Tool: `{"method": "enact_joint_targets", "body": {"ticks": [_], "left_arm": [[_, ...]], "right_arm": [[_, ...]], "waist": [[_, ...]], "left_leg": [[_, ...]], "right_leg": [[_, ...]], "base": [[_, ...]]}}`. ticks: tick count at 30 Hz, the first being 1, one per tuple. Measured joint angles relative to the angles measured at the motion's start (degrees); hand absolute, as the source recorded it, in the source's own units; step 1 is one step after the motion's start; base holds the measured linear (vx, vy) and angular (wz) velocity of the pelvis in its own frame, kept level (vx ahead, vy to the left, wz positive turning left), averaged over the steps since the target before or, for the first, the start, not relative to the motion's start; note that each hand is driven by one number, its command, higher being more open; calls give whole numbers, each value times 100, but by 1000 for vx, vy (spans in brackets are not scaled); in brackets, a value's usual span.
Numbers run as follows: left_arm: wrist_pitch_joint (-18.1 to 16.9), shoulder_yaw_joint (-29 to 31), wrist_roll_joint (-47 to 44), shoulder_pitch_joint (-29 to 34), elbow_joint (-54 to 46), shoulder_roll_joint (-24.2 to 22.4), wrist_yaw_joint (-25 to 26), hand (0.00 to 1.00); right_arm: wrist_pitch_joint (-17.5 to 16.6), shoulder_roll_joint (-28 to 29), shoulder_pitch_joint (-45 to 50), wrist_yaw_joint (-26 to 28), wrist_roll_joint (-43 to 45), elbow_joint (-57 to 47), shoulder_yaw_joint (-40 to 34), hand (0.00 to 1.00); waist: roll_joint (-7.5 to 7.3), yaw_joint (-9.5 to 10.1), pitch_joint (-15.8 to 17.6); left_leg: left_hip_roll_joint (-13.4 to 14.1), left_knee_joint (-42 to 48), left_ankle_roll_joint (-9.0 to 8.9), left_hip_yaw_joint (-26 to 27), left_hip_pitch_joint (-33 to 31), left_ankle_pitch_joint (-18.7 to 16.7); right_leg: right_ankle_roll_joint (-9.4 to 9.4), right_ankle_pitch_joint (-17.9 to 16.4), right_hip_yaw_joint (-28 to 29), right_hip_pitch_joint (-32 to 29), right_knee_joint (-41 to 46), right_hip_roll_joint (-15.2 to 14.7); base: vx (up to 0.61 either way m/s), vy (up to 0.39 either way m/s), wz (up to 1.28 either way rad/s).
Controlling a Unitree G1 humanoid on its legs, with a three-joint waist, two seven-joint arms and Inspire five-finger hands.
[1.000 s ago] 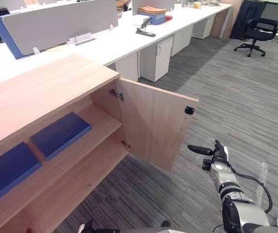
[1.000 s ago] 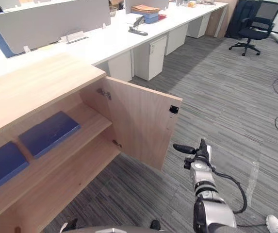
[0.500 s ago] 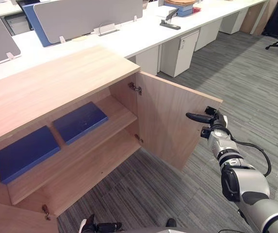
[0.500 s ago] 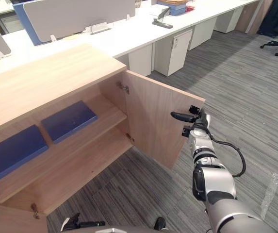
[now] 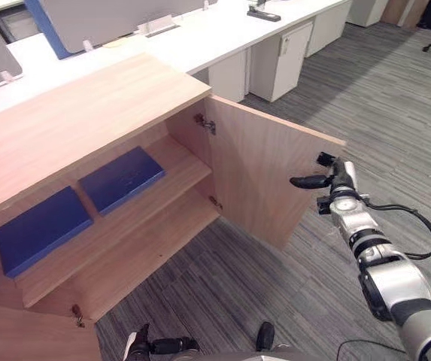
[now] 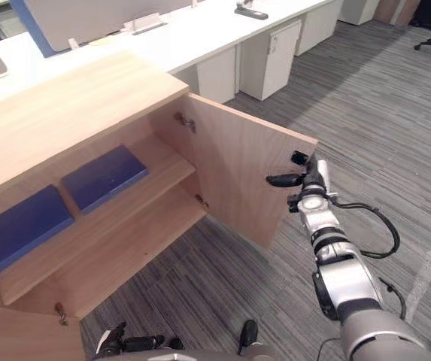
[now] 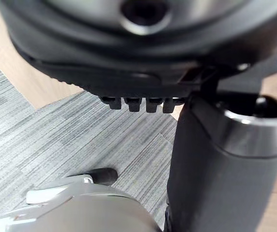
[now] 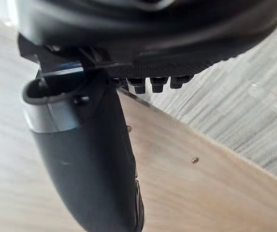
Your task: Walk over to the cabinet, pick up the folder, carry it to the office cabinet, place the folder inside the office cabinet, then close the office cabinet door
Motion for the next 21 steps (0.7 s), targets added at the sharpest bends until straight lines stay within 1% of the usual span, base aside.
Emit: {"method": "enact_joint_targets", "body": {"ticks": [1,2,3,4,5,6,7,8,9,10,11,12,13,14,15,16,18,21], "left_arm": [[11,2,29,-6,1,11,-7,100],[25,1,54,-13,6,27,-18,100],[26,7,147,-30,62,51,-49,100],[27,16,235,-114,138,66,-81,100],[31,28,271,-160,186,69,-103,100],[37,43,369,-207,253,63,-146,100],[32,48,458,-217,288,61,-175,100],[28,49,489,-224,291,63,-189,100],[30,52,517,-239,338,59,-190,100],[30,64,547,-240,350,64,-192,100],[28,167,623,-250,374,60,-191,100],[32,232,666,-265,417,58,-186,100],[33,246,671,-276,433,58,-185,100],[31,297,706,-279,430,46,-186,100],[38,386,728,-266,431,42,-184,100],[39,431,745,-255,431,45,-180,100],[42,458,810,-211,432,103,-171,100],[59,466,836,-217,434,140,-144,100]], "right_arm": [[-1,-68,84,84,-1,-149,286,100],[-2,-188,205,240,-4,-350,758,100],[-1,-354,308,504,-3,-608,1490,100],[-1,-623,419,827,-10,-991,2269,100],[-2,-762,446,1073,-14,-1187,2630,100],[-2,-993,454,1513,-120,-1687,3349,100],[-48,-1133,483,1900,-299,-2204,3838,100],[-169,-1154,515,2096,-428,-2407,3997,100],[-313,-1129,542,2439,-589,-2835,4276,100],[-374,-1079,556,2568,-659,-3036,4347,100],[-595,-947,611,2713,-900,-3338,4400,100],[-800,-744,623,2747,-982,-3514,4399,100],[-922,-697,623,2769,-1050,-3616,4396,100],[-1209,-648,651,2834,-1074,-3798,4399,100],[-1369,-583,728,2850,-1076,-3885,4399,100],[-1416,-545,767,2856,-1084,-3888,4400,100],[-1429,-442,987,2851,-1250,-3832,4399,100],[-1383,-298,1271,2808,-1365,-3539,4390,100]], "waist": [[-2,-19,-2],[-4,-56,-8],[-8,-89,-25],[-10,-95,-28],[-10,-97,-30],[-15,-98,-63],[-43,-108,-109],[-72,-99,-144],[-113,-95,-219],[-130,-86,-248],[-170,-50,-291],[-200,-41,-330],[-201,-19,-342],[-221,43,-369],[-264,94,-417],[-294,107,-437],[-420,157,-558],[-487,177,-600]], "left_leg": [[35,26,-20,39,0,-14],[90,46,-36,89,2,-25],[163,50,-47,160,2,-23],[225,51,-64,170,10,-16],[254,49,-75,171,24,-9],[302,58,-89,176,32,3],[352,112,-89,169,-3,15],[361,111,-88,157,-8,55],[385,118,-63,167,-45,93],[400,116,-54,169,-53,102],[420,117,-45,168,-73,126],[425,117,-24,171,-97,144],[424,115,-15,171,-104,151],[409,100,1,168,-96,166],[390,98,2,170,-78,167],[379,97,2,170,-63,167],[318,71,1,171,-51,167],[255,-6,-12,165,-31,157]], "right_leg": [[-15,-10,35,-10,0,38],[-38,-25,67,-26,1,97],[-66,-35,140,-72,3,177],[-130,-42,198,-97,4,254],[-156,-51,216,-97,4,290],[-218,-82,237,-98,4,350],[-260,-110,239,-97,3,392],[-282,-125,241,-97,4,408],[-329,-160,201,-102,4,437],[-347,-172,191,-106,4,454],[-382,-194,168,-110,4,479],[-402,-199,150,-120,4,487],[-414,-193,142,-121,5,484],[-415,-190,132,-110,7,471],[-411,-187,133,-89,7,454],[-407,-185,133,-71,7,443],[-374,-164,133,-64,6,382],[-294,-122,104,-67,3,314]], "base": [[25,-55,-33],[33,-70,-35],[47,-92,-40],[46,-78,-35],[55,-76,-25],[63,-69,-11],[67,-68,-6],[74,-67,8],[78,-64,12],[95,-64,16],[91,-40,13],[73,-15,12],[70,13,11],[71,39,7],[70,51,6],[61,67,3],[45,84,3],[-2,106,7]]}}
